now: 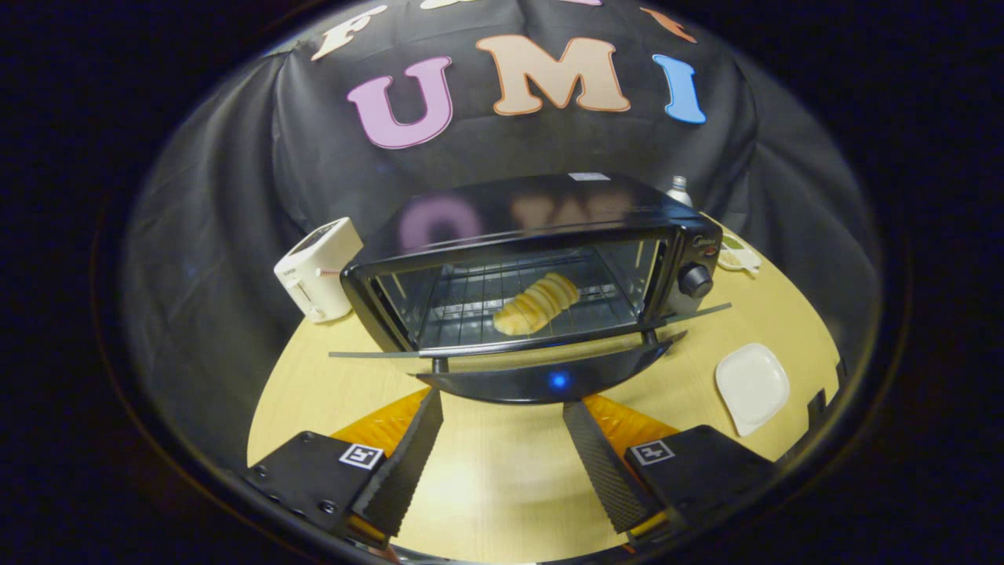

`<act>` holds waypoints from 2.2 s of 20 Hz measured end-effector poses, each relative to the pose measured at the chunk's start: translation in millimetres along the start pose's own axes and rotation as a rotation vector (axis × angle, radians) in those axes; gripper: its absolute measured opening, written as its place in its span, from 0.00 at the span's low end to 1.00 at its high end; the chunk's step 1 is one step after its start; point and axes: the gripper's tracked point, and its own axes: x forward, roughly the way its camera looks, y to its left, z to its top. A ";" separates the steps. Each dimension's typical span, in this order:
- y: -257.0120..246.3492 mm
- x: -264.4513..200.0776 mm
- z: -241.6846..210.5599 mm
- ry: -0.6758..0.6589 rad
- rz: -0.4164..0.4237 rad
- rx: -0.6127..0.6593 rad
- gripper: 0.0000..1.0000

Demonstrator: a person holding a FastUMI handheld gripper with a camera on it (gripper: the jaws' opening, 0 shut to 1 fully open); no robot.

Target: Open the toaster oven, put the food inside, and close the toaster oven door.

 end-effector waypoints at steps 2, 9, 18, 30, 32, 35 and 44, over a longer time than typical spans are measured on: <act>0.0 1.3 9.9 -0.017 0.000 0.009 0.98; -1.1 8.1 28.7 -0.040 0.000 0.022 0.98; -6.1 8.2 40.7 -0.058 -0.005 0.034 0.98; -7.2 -49.9 178.6 -0.362 0.009 -0.045 0.98; -11.7 -69.1 214.3 -0.446 0.009 -0.046 0.98; -20.4 -98.6 268.1 -0.573 0.003 -0.048 0.97; -112.2 -169.6 367.3 -0.865 -0.108 -0.014 0.97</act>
